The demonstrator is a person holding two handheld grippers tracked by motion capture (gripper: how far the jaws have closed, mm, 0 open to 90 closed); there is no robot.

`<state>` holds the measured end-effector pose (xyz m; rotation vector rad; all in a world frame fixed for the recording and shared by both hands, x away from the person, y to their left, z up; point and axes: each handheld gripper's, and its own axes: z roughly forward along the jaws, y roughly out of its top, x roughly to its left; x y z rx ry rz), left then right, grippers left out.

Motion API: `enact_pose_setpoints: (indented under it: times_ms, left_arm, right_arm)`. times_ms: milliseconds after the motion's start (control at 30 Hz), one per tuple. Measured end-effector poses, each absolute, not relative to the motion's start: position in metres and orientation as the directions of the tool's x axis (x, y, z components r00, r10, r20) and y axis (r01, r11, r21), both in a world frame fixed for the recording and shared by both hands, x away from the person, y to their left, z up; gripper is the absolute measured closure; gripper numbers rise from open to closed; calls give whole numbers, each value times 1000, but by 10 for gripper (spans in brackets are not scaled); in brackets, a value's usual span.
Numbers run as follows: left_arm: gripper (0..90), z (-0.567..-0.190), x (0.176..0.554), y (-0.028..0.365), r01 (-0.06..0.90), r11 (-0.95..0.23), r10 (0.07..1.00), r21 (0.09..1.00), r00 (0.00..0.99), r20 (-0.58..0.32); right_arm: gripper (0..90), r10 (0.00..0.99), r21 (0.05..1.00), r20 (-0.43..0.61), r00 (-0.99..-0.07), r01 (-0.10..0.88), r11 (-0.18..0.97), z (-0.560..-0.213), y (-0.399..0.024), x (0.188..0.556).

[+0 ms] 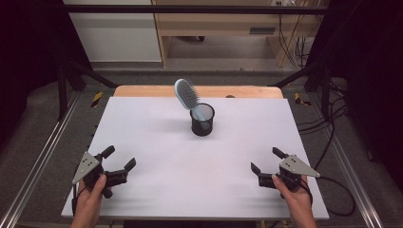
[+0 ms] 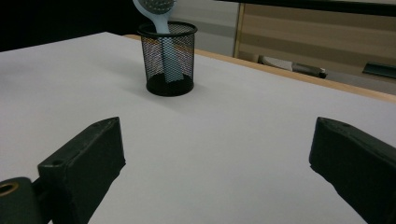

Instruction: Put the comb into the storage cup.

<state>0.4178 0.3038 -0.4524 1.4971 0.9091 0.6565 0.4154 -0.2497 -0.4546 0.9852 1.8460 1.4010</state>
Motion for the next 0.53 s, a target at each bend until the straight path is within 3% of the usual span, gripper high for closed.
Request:
enact_pose_setpoints:
  times_ms: [533]
  left_arm:
    - [13, -446, 409, 326, 128, 75, 865, 989, 485, -129]
  right_arm:
    - [30, 858, 963, -11, -514, 225, 147, -459, -260, 419]
